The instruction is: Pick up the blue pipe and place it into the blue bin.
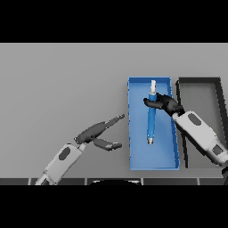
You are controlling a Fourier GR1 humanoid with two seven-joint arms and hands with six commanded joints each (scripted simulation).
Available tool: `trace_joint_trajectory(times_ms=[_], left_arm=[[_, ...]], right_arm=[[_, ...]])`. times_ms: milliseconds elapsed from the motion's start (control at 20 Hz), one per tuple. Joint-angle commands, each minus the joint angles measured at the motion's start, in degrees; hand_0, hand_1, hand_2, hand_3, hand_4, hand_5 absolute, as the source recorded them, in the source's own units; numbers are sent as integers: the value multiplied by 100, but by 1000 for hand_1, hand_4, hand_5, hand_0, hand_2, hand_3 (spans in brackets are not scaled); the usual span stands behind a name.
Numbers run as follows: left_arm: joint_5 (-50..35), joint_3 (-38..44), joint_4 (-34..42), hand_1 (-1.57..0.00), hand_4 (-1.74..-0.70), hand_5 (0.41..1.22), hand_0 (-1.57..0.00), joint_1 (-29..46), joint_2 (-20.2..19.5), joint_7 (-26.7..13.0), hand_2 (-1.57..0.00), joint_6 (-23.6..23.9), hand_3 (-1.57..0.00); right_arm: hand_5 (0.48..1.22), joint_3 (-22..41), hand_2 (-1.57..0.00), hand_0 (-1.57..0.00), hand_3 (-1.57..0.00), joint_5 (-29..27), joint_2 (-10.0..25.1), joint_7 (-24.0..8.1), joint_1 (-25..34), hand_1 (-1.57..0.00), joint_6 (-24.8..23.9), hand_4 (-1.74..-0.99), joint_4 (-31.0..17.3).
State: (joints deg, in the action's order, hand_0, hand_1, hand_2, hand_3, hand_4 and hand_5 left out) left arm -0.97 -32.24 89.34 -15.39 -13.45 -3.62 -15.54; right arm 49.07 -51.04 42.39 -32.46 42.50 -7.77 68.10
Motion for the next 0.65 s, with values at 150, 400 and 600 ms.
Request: trace_joint_trajectory(times_ms=[150,400,600], left_arm=[[1,28,-116,1,-914,460,1,-36,38,-39,1,12,1],[-53,37,-143,1,-920,464,1,-86,99,-55,1,-8,1],[-96,83,-135,1,-920,468,1,-183,76,-71,1,-39,1]], right_arm=[[702,-24,-24,-28,-19,34,-20,129,16,-25,9,-1120,-81],[672,-2,-7,-9,-6,18,0,92,-10,-8,39,-1129,-10],[677,-62,-7,-9,-6,-57,24,193,-43,-8,152,-1129,-16]])
